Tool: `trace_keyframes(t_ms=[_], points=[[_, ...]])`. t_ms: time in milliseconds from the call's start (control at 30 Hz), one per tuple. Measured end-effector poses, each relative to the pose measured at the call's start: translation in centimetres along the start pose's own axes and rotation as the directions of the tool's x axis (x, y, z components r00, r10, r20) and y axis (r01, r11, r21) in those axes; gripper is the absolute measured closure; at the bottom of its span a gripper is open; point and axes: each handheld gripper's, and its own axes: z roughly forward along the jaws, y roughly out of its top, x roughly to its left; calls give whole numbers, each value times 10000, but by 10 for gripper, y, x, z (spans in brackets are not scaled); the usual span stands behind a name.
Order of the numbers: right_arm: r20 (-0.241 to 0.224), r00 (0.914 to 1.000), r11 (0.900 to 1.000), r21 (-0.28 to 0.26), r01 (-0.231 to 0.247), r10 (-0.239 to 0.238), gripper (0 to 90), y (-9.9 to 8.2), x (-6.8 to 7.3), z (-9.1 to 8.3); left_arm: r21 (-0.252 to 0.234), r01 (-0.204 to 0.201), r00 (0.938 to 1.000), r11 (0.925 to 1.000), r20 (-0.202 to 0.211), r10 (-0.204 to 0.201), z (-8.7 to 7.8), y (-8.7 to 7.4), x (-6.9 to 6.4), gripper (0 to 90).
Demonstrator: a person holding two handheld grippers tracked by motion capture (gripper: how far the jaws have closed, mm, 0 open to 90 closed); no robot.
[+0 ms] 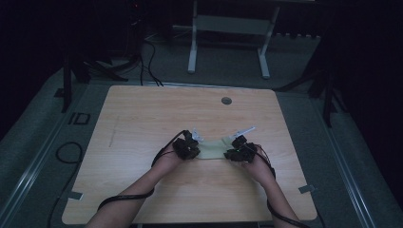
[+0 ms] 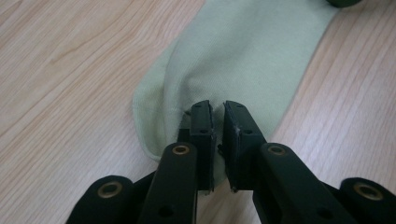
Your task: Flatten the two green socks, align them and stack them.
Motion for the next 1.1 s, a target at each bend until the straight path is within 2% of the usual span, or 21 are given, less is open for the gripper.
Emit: trace_keyframes(t_ms=[100,167,233,267,367,500,567,633,667,700,733,800,833,867,900,1067,1100], points=[[181,9996,9998,-32,198,-197,731,2,4,2,-96,292,9994,9995,165,-290,-1,-3,5,810],[188,9996,9998,-35,211,-211,725,2,4,2,-123,256,9995,9996,202,-254,-1,-3,6,809],[65,10000,10000,41,13,-13,693,4,5,1,-174,248,9996,9995,153,-245,-2,-2,6,771],[125,9999,9999,75,-66,65,664,5,6,0,-250,224,9997,9994,89,-221,-3,-1,5,731],[209,9998,9999,-110,79,-77,584,7,9,-6,-480,236,9997,9986,129,-231,-9,2,6,619],[253,9996,9969,-771,150,-131,432,8,10,-15,-836,726,9960,9939,585,-679,-17,3,8,414],[159,9999,9929,-1191,57,-38,369,7,9,-20,-979,825,9955,9918,542,-774,-21,3,7,325],[211,9995,9930,-1165,-189,215,286,6,7,-23,-1041,863,9951,9908,571,-806,-23,3,7,214],[191,9997,9925,-1215,-100,124,231,6,7,-24,-1255,925,9949,9878,514,-867,-25,3,7,169],[191,9997,9925,-1215,-100,124,231,6,7,-24,-1255,925,9949,9878,514,-867,-25,3,7,134],[134,9999,9910,-1339,-68,87,150,5,6,-26,-1466,915,9952,9850,482,-853,-27,2,7,134],[60,9995,9868,-1588,-308,322,143,4,4,-29,-2016,954,9954,9748,142,-945,-33,0,7,134],[176,9991,9833,-1787,-351,389,144,3,3,-31,-2257,1089,9940,9681,202,-1071,-35,-2,8,133],[176,9991,9833,-1787,-351,389,144,3,3,-31,-2257,1089,9940,9681,202,-1071,-35,-2,8,115],[686,9975,9803,-1973,-47,186,135,0,4,-34,-2327,1213,9926,9650,375,-1157,-37,-6,10,91],[848,9963,9772,-2123,29,155,132,-6,0,-39,-2234,1190,9929,9674,336,-1143,-39,-18,10,38],[848,9963,9767,-2146,31,155,132,-7,-1,-41,-2069,1225,9923,9706,417,-1164,-40,-23,11,23]])
